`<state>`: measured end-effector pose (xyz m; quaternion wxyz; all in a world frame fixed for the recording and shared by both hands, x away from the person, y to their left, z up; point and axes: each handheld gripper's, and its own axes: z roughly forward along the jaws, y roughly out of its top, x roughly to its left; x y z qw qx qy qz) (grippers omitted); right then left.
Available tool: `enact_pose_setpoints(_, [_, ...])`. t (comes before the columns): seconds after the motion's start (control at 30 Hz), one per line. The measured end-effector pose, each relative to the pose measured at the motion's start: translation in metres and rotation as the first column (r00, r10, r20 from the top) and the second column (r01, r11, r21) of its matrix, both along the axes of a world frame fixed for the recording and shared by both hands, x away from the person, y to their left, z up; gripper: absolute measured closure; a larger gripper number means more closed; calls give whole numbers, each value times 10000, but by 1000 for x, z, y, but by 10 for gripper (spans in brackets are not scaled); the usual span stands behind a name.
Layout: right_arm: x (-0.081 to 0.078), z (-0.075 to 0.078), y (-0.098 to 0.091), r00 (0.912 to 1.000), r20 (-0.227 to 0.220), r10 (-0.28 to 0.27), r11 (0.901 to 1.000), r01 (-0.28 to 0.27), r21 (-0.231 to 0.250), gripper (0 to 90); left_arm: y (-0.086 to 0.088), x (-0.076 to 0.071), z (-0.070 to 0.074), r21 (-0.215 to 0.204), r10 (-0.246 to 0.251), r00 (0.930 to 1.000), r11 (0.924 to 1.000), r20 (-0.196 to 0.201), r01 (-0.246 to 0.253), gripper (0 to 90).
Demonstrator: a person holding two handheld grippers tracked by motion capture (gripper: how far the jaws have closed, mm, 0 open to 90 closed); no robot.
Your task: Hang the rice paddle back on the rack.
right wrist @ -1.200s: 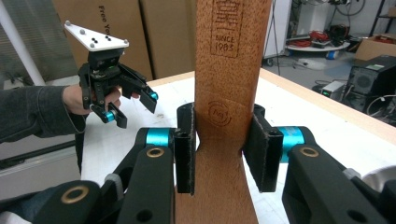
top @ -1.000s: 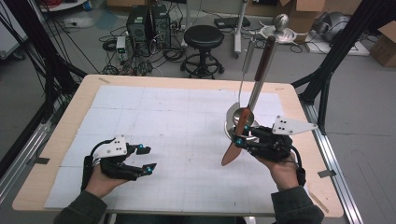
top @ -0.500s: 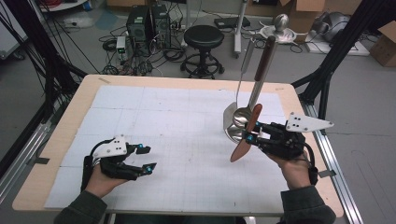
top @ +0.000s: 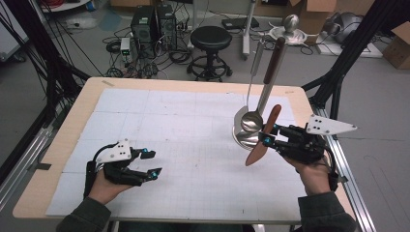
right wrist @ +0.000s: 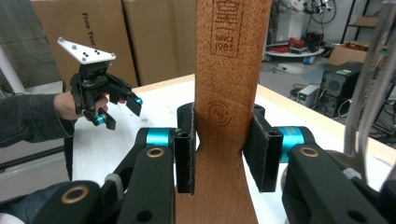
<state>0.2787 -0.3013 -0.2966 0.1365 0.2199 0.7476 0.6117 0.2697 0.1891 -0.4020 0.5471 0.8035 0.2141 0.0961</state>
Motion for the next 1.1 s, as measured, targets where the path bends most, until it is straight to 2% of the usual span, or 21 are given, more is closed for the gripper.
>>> enact_pose_setpoints(0.3, [2, 7, -11, 9997, 138, -221, 9996, 219, 170, 670, 0, 0, -1, 97, 5, 10000, 10000, -59, -4, 360])
enact_pose_setpoints(0.63, [8, 19, -23, 9980, 248, -576, 9982, 573, 156, 670, 1, 0, -1, 79, -9, 10000, 10000, -67, 10, 358])
enact_pose_setpoints(1.1, [30, 41, -37, 9970, 276, -728, 9973, 729, -25, 670, 0, 0, -2, 155, -39, 10000, 9999, -68, 40, 357])
